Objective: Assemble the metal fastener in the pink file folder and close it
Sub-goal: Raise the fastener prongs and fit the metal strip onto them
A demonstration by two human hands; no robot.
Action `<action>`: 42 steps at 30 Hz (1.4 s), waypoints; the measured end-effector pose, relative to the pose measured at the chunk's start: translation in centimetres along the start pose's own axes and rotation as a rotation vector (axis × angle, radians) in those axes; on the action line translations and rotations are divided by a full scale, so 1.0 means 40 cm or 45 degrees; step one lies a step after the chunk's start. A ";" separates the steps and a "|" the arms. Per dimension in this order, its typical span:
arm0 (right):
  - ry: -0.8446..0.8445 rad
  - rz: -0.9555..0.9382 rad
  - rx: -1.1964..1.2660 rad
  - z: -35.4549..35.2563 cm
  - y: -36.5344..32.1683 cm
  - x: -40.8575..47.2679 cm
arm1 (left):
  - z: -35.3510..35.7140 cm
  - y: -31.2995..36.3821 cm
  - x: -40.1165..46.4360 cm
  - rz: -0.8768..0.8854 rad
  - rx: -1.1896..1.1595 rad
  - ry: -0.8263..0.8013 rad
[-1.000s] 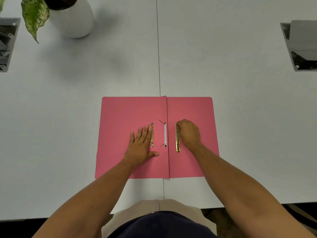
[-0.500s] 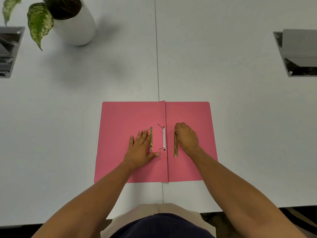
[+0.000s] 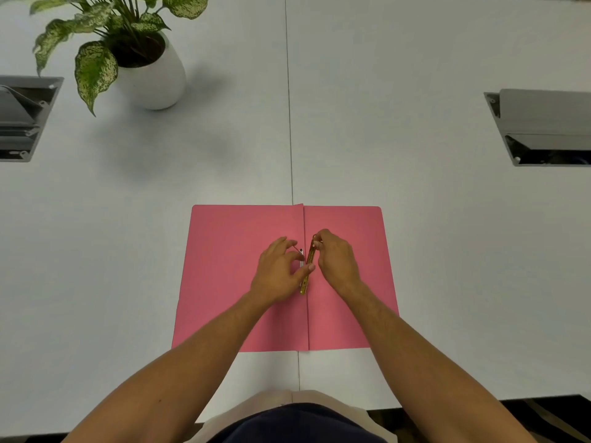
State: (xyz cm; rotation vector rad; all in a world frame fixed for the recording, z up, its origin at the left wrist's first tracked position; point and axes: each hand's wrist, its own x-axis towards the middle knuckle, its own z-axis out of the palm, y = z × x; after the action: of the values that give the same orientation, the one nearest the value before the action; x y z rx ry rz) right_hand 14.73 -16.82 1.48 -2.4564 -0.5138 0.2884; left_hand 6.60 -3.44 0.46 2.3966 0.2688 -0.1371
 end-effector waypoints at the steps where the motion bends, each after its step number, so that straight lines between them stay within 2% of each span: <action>1: 0.002 -0.007 0.028 -0.002 -0.005 -0.001 | -0.001 0.005 0.001 -0.001 -0.006 0.029; 7: 0.006 0.005 0.175 0.003 -0.022 -0.010 | -0.009 0.014 -0.008 -0.161 -0.157 0.062; 11: 0.076 0.233 0.684 0.009 -0.038 -0.025 | -0.024 0.014 -0.013 -0.330 -0.463 0.021; 13: 0.006 0.408 0.952 0.017 -0.040 -0.035 | -0.034 0.011 -0.020 -0.318 -0.568 -0.036; 16: -0.201 0.526 1.131 0.028 -0.035 -0.048 | -0.042 0.004 -0.035 -0.323 -0.623 -0.130; 19: -0.278 0.550 1.132 0.033 -0.028 -0.052 | -0.037 -0.010 -0.049 -0.350 -0.689 -0.156; 24: -0.247 0.623 1.138 0.032 -0.015 -0.045 | -0.029 -0.036 -0.066 -0.488 -0.827 -0.090; 28: -0.237 0.647 1.103 0.038 -0.006 -0.046 | -0.017 -0.055 -0.078 -0.391 -0.719 -0.261; 33: -0.244 0.638 1.085 0.044 -0.014 -0.044 | -0.003 -0.055 -0.080 -0.331 -0.705 -0.362; 42: -0.251 0.607 1.029 0.052 -0.013 -0.042 | 0.007 -0.048 -0.074 -0.322 -0.748 -0.345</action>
State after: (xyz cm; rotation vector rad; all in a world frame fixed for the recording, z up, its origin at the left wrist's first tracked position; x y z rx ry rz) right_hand 12.40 -16.09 0.28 -1.7223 0.1266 0.7675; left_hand 3.27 -2.71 -0.47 1.7324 0.4182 -0.4325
